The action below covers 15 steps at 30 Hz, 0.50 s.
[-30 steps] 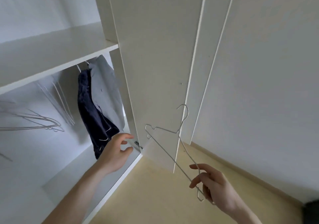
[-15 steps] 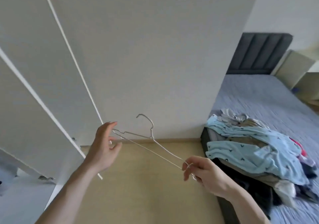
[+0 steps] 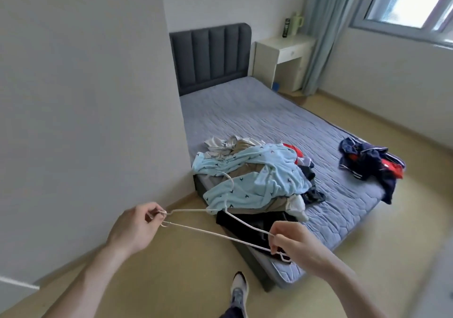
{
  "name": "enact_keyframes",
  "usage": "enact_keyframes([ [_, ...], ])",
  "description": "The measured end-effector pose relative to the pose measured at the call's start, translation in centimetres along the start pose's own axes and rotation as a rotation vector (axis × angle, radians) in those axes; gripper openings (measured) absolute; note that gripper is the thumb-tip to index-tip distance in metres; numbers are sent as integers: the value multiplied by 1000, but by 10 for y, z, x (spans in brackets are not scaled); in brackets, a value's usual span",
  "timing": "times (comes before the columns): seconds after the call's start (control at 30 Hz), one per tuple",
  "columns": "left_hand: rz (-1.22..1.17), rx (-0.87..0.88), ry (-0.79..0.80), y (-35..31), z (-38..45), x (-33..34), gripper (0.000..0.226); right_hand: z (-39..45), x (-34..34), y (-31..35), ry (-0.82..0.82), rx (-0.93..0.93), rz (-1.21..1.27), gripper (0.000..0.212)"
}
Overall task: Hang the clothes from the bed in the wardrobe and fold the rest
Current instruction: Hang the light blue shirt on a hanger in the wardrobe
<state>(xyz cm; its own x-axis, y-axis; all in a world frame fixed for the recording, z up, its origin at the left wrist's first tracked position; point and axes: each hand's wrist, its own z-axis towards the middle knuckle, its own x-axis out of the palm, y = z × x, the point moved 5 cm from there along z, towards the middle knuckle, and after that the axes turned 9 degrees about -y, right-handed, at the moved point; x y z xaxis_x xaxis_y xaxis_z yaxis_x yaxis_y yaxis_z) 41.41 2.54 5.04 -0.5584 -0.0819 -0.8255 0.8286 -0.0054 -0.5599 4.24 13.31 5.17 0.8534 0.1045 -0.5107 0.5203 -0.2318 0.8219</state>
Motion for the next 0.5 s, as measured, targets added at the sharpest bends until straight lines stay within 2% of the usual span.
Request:
enact_keyframes([
  [0.1, -59, -8, 75, -38, 36, 53, 18, 31, -30, -28, -104, 32, -95, 21],
  [0.23, -149, 1, 130, -76, 83, 122, 23, 85, -54, -58, -147, 96, -128, 36],
  [0.37, -375, -89, 181, -97, 127, 191, 9, 142, -80, -87, -200, 182, -125, 36],
  [0.5, -375, -169, 267, -100, 164, 247, 24, 178, -118, -113, -278, 224, -115, 37],
])
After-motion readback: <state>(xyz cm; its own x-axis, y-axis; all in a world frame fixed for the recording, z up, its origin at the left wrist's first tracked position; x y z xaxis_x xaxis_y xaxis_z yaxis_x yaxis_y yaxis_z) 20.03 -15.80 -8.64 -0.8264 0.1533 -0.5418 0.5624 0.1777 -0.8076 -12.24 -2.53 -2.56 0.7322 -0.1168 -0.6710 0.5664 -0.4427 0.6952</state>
